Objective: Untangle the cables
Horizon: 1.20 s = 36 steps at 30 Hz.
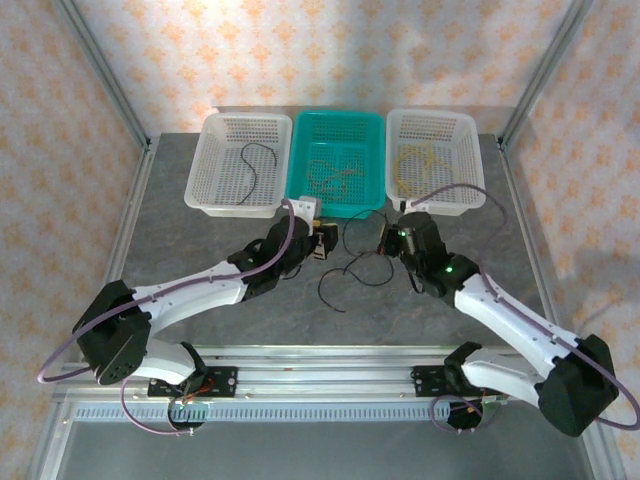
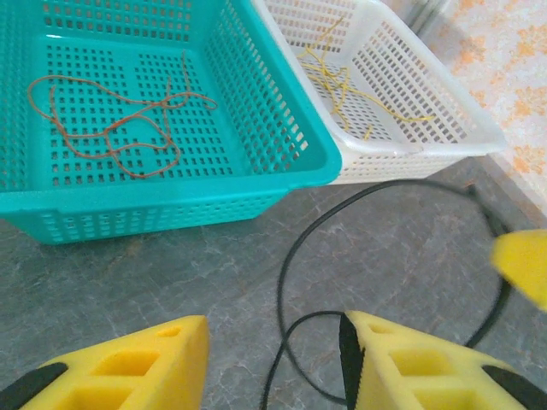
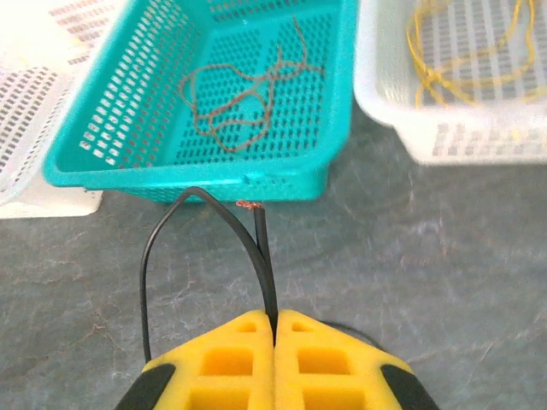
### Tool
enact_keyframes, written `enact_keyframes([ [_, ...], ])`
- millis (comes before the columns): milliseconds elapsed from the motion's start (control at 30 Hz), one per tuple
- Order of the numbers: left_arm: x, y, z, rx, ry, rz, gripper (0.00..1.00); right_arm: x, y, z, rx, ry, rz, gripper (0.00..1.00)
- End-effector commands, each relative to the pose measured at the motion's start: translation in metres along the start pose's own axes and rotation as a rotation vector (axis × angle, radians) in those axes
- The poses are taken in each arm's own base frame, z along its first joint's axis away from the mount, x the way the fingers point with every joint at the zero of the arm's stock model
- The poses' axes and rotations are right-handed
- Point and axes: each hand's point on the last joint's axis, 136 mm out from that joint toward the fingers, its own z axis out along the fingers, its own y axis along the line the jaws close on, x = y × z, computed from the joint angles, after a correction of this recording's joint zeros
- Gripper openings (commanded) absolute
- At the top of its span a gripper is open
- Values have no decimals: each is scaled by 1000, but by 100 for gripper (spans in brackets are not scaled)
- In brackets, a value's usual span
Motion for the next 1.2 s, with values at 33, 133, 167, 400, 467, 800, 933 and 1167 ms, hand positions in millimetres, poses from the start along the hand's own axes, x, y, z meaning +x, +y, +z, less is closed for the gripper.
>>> enact_keyframes([
  [33,-31,9,-14,11,-84,-65,48,-31,1,-19,42,-61,-229,0],
  [133,-39,-1,-18,155,-74,-102,53,-41,8,-25,22,-68,-300,0],
  [167,-43,-10,-20,226,-69,-111,55,-44,12,-28,6,-71,-317,0],
  [400,-54,-48,-23,416,-19,-37,63,-66,41,-51,-126,-104,-414,0],
  [467,-51,-58,-22,464,9,-18,63,-69,47,-54,-146,-94,-436,0],
  [800,-42,-47,0,385,44,-6,58,-70,65,-65,-245,-74,-446,0],
  [933,-42,-44,9,363,37,-9,49,-70,66,-66,-261,-82,-439,0],
  [1167,-52,-51,4,397,2,-28,6,-73,60,-60,-221,-110,-388,0],
])
